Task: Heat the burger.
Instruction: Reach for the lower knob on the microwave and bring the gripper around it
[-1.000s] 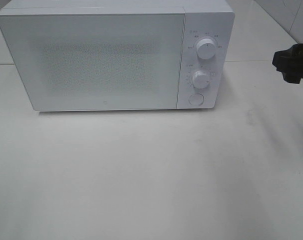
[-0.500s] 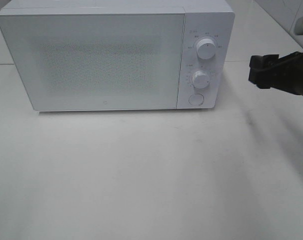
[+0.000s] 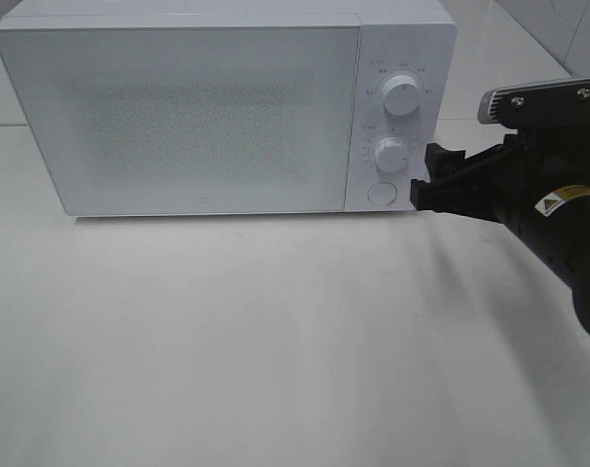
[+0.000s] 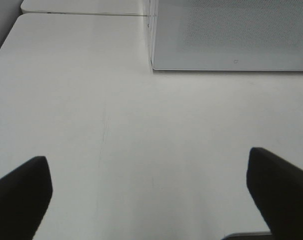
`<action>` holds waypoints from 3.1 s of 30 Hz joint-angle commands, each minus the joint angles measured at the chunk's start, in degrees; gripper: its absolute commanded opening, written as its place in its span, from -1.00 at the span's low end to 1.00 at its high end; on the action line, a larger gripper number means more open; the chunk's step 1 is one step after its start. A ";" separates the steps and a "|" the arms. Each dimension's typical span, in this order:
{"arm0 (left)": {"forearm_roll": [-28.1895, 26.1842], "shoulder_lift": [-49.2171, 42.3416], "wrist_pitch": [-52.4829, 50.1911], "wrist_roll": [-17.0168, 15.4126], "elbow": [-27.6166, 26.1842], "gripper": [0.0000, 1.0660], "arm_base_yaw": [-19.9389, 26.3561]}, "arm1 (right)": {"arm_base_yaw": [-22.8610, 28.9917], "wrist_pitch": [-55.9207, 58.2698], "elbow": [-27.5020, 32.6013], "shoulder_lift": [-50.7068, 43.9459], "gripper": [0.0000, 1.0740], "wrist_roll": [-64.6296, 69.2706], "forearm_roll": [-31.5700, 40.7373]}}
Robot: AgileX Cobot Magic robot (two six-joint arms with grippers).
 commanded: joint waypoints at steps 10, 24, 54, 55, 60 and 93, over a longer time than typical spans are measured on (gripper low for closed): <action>0.00 -0.92 -0.69 -0.29 0.06 0.83 0.11 | 12.43 -6.82 -0.11 2.64 0.40 -2.75 13.29; 0.00 -0.92 -0.69 -0.29 0.06 0.83 0.11 | 15.01 -9.22 -2.58 5.56 0.40 -4.07 20.17; 0.00 -0.92 -0.69 -0.29 0.06 0.83 0.11 | 13.69 -13.24 -12.49 16.04 0.40 -2.41 16.84; 0.00 -0.92 -0.69 -0.29 0.06 0.83 0.11 | 13.24 -13.12 -13.01 16.39 0.40 -2.41 16.39; 0.00 -0.92 -0.69 -0.29 0.06 0.83 0.11 | 11.52 -11.69 -15.58 18.39 0.40 -2.35 14.67; 0.00 -0.92 -0.69 -0.29 0.06 0.83 0.11 | 6.13 -9.40 -24.75 25.55 0.40 1.66 11.46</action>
